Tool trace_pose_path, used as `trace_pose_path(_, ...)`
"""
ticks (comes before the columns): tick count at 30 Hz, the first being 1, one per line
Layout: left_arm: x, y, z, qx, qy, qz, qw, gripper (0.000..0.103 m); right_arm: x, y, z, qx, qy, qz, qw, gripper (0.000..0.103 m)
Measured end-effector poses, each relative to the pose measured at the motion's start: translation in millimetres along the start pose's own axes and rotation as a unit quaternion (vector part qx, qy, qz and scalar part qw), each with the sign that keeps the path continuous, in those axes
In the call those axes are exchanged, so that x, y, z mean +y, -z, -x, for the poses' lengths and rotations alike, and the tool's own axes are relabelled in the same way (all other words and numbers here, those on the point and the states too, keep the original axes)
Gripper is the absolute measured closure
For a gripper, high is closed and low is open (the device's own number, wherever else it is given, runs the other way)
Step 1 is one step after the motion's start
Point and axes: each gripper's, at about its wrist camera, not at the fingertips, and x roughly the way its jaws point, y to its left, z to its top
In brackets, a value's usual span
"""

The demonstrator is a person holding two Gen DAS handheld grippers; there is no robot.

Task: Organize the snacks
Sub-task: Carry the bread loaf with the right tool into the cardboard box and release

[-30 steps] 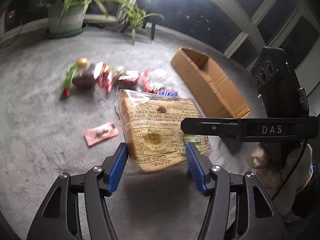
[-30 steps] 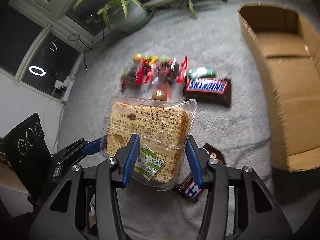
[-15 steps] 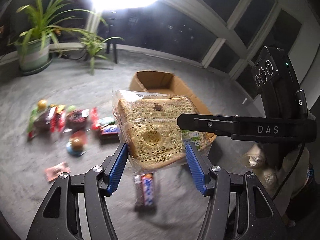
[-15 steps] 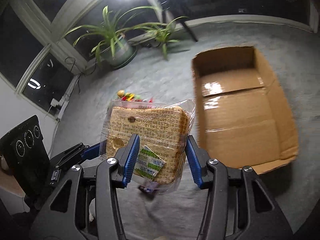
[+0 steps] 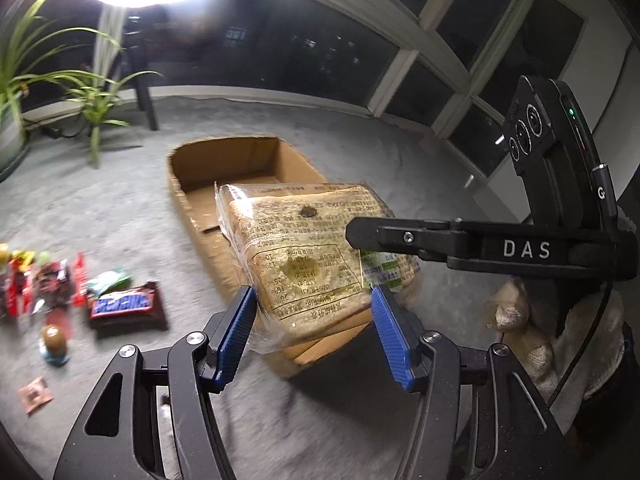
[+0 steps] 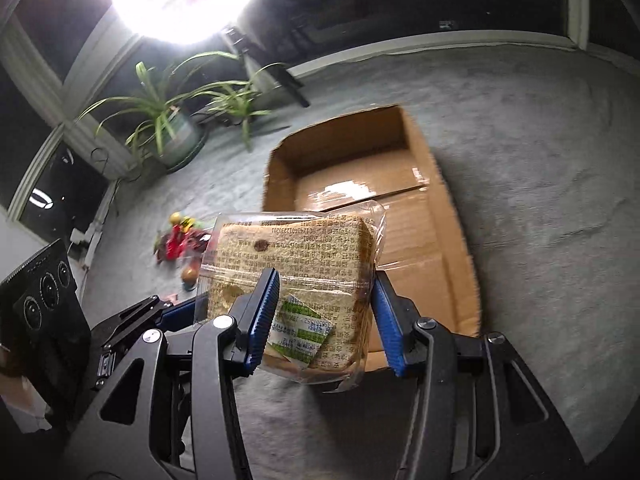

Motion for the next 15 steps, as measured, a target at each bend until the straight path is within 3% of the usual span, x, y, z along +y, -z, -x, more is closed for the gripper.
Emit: trace_pose_path(15,-16,-9,-35,0.019,-0.017,-0.019,0.9995,0.045,-29,-14,-8,0.002,0.021,-0.007,1.0,0.054)
